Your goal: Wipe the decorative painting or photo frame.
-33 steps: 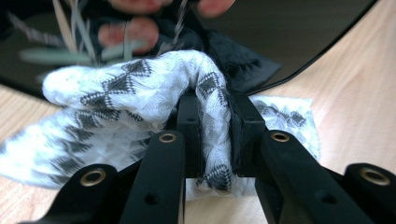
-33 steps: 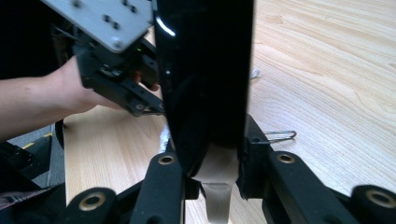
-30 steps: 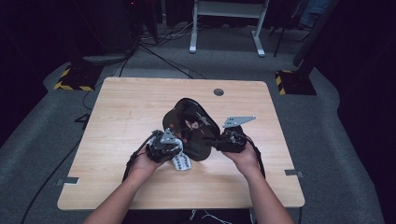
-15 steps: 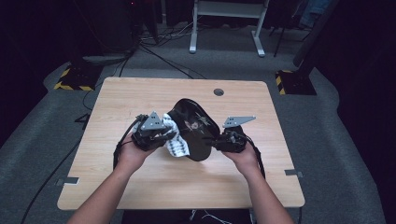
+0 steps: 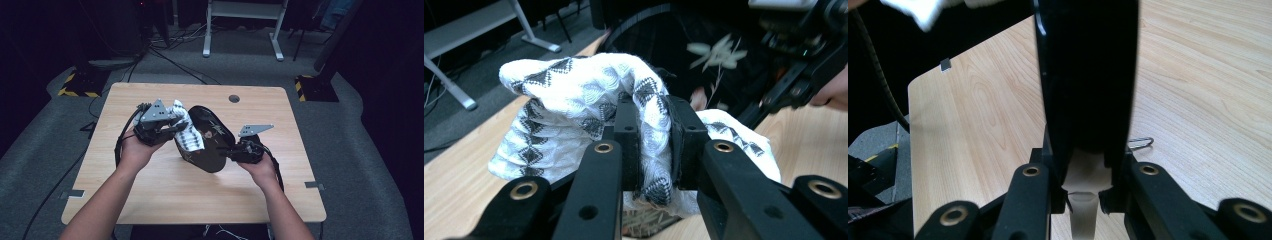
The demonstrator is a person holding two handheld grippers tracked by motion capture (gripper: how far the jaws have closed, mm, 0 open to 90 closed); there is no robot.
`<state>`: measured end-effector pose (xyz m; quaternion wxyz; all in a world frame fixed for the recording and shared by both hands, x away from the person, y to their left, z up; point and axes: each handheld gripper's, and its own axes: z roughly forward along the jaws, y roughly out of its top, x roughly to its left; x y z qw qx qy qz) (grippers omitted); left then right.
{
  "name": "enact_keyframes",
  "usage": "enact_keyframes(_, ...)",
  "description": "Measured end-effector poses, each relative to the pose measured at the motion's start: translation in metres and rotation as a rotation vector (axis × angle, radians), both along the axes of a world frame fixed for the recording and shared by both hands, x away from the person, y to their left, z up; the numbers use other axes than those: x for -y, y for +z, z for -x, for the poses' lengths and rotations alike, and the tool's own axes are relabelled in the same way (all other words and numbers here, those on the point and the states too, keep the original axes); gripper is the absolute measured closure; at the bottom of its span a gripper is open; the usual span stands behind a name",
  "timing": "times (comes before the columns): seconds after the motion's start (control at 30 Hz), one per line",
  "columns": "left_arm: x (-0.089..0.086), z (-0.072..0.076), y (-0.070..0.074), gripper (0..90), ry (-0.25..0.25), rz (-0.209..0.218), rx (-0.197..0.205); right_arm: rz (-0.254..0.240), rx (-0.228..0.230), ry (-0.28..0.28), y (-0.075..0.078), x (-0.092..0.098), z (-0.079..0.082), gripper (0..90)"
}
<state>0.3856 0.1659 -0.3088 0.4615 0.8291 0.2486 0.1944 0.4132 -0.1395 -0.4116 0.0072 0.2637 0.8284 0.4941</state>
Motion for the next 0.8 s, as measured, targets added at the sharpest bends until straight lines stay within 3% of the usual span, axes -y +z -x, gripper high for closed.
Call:
enact_keyframes(0.17,0.002,-0.003,0.012,77.7,-0.011,0.023,-0.003,0.0,0.0,0.0,0.0,0.0,0.0,78.3)
enact_keyframes(0.8,0.01,-0.015,0.038,77.7,-0.034,0.089,-0.016,-0.003,-0.003,0.018,0.0,-0.003,0.001,78.2)
